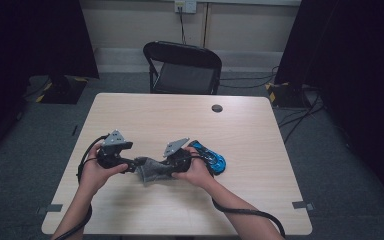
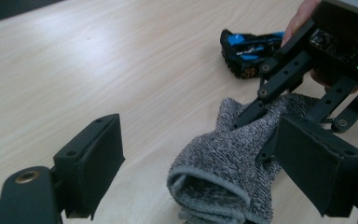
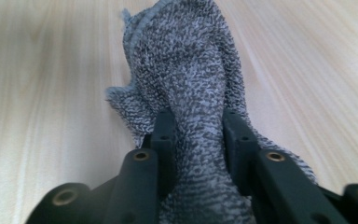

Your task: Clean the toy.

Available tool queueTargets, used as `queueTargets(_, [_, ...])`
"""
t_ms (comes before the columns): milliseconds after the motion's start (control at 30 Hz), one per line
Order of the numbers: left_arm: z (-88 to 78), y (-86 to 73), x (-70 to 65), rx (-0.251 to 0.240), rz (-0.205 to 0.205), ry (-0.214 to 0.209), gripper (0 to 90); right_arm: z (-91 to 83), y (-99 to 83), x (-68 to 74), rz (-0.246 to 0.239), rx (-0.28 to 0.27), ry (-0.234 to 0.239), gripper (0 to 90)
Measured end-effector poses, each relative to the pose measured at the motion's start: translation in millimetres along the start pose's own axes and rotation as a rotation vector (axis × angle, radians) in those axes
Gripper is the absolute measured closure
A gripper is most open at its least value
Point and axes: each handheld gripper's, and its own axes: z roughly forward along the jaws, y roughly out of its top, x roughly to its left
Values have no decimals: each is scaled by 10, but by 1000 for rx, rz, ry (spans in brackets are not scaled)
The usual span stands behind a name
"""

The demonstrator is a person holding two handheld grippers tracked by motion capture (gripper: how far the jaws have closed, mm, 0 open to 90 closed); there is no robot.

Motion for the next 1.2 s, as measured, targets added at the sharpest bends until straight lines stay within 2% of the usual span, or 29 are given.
queueTargets(133, [44, -47, 11, 12, -5, -8, 152, -6, -23, -12, 17, -9, -3, 478])
queueTargets(200, [54, -50, 3, 15, -3, -10, 152, -59, -22, -10, 4, -18, -9, 393])
queueTargets(300, [65, -27, -28, 12, 2, -19, 152, -194, -14, -7, 1, -36, -7, 329])
queueTargets(367, [80, -3, -53, 9, 11, -21, 152, -319, -8, -19, 0, -57, -22, 310])
queueTargets(467, [113, 27, -100, 11, 15, -28, 152, -541, -17, -113, 45, -90, -71, 272])
queueTargets(500, [125, 32, -111, 11, 16, -32, 152, -620, -36, -163, 60, -94, -100, 260])
queueTargets(600, [154, 34, -121, 19, 23, -32, 152, -809, -133, -325, 103, -57, -195, 214])
queueTargets(667, [174, 30, -129, 23, 20, -37, 152, -886, -229, -418, 147, -39, -236, 206])
queueTargets(800, [195, 25, -125, 29, 24, -35, 152, -871, -400, -523, 169, 26, -284, 195])
queueTargets(867, [199, 22, -122, 27, 19, -38, 152, -829, -462, -567, 200, 31, -285, 190])
queueTargets(933, [200, 17, -117, 28, 18, -40, 152, -787, -497, -597, 207, 24, -300, 184])
queueTargets(967, [202, 16, -114, 30, 19, -39, 152, -772, -499, -609, 199, 20, -309, 176])
queueTargets(1100, [206, 13, -107, 33, 29, -31, 152, -712, -494, -689, 204, 63, -315, 181])
queueTargets(1200, [208, 13, -109, 30, 26, -35, 152, -665, -485, -718, 200, 71, -307, 192])
